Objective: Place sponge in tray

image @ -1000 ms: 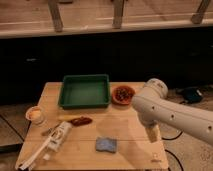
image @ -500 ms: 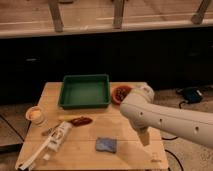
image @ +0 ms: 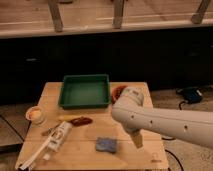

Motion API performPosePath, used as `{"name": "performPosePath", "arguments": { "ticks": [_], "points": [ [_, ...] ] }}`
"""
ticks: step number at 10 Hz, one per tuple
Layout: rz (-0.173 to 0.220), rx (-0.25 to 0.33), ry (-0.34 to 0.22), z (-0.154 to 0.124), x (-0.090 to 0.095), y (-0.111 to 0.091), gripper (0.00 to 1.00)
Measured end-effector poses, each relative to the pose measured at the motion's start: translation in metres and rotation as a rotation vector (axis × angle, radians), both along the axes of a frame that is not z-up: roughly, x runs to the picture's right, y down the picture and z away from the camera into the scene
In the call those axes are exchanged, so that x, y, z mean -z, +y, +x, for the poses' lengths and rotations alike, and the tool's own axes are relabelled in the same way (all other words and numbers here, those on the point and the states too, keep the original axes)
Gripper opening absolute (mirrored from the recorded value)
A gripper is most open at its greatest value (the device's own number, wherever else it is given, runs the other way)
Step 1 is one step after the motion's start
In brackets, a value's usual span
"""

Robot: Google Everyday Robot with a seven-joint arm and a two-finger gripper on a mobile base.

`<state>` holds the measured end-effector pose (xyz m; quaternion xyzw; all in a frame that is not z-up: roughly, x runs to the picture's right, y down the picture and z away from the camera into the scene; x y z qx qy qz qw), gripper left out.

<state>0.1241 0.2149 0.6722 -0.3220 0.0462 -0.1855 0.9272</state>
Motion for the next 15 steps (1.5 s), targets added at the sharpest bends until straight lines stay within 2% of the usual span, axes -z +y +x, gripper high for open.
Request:
{"name": "performPosePath", "arguments": {
  "ticks": [2,4,7,10,15],
  "points": [
    [-0.007,0.008,-0.015,-0.007,-0.002,0.005,0.8],
    [-0.014,0.018,-0.036,-0.026,-0.007,0.011,0.8],
    [-0.025,0.034,-0.046,-0.034,-0.011,0.018,0.8],
    [-0.034,0.037,-0.063,-0.055,-0.022,0.029,0.8],
    [-0.043,0.038,-0.083,-0.065,-0.034,0.04,0.8]
  ]
}}
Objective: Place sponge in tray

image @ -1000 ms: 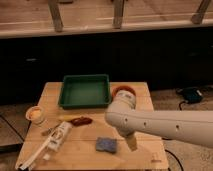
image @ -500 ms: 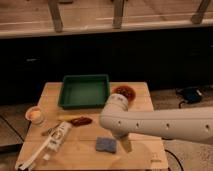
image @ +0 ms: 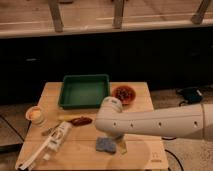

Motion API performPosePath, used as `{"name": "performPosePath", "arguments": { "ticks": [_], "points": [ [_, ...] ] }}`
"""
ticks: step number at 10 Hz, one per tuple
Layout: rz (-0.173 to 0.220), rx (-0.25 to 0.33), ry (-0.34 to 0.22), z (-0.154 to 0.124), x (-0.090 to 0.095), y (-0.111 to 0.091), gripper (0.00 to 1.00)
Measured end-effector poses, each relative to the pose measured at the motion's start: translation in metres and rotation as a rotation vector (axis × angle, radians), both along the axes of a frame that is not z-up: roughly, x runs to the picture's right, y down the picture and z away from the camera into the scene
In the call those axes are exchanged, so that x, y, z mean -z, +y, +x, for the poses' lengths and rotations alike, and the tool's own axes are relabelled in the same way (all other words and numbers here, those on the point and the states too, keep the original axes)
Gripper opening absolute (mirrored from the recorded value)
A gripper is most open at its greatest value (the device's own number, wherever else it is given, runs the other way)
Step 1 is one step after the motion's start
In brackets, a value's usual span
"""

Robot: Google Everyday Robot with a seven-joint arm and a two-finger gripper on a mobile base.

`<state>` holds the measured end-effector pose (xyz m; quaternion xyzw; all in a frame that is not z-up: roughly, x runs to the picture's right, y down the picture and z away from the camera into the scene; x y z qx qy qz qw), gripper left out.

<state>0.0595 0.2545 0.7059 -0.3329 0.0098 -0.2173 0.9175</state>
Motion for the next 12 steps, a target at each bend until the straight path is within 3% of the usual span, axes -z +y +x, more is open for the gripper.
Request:
{"name": "performPosePath", "arguments": {
  "ticks": [12],
  "points": [
    [-0.006,0.04,-0.065,-0.03,-0.025,0.022,0.8]
  ]
}}
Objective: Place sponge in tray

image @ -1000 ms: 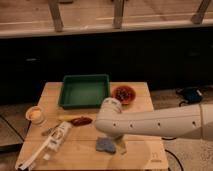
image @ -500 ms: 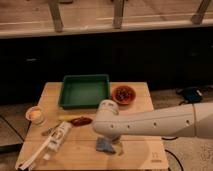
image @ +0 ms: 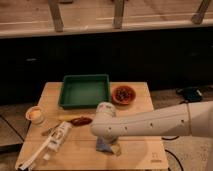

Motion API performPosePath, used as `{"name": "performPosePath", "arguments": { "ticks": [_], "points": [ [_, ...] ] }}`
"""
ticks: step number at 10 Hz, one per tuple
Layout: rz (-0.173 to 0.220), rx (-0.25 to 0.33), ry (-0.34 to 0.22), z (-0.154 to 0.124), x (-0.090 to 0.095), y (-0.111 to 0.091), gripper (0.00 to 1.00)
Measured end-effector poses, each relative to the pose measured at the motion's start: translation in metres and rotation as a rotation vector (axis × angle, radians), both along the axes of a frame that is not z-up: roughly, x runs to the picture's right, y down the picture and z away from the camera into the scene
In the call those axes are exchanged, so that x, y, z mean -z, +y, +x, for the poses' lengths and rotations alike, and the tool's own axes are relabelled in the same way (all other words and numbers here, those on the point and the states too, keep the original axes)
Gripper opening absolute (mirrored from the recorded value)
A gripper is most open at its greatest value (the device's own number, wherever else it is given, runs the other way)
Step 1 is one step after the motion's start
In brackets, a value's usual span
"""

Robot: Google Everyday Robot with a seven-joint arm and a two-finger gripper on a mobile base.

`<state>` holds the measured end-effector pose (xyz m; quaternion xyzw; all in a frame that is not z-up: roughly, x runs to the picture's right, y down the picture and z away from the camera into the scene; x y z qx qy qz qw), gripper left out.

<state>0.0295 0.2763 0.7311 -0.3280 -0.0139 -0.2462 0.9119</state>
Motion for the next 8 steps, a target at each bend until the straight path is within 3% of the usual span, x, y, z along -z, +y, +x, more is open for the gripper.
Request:
{"name": "performPosePath", "arguments": {
  "ticks": [8],
  "points": [
    [0.001,0.052,-0.029,-0.015,-0.007,0.003,0.8]
  ]
}}
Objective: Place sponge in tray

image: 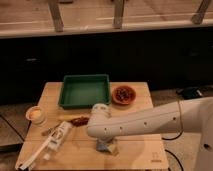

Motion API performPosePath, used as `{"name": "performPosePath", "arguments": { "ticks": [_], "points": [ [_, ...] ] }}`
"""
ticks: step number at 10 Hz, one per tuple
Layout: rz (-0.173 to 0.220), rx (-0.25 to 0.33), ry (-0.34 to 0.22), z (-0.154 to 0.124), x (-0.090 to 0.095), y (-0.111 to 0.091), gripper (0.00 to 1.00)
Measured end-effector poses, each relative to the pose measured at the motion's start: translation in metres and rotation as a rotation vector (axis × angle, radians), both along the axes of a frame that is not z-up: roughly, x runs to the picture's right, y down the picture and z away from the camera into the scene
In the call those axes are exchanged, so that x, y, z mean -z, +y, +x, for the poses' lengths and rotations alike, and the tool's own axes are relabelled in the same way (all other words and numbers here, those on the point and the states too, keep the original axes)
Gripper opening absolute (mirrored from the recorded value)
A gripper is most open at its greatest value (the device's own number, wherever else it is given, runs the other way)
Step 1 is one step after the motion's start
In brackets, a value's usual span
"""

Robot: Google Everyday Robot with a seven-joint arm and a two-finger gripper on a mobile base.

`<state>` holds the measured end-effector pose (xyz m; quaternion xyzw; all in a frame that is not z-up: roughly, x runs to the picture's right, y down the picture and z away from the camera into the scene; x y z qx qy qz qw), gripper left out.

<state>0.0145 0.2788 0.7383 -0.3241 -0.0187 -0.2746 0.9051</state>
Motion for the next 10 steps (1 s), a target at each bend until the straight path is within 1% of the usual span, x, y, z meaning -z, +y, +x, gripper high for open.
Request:
{"name": "performPosePath", "arguments": {
  "ticks": [10],
  "points": [
    [-0.013,0.04,-0.031,-0.0104,0.0001,-0.0003,0.8]
  ]
}}
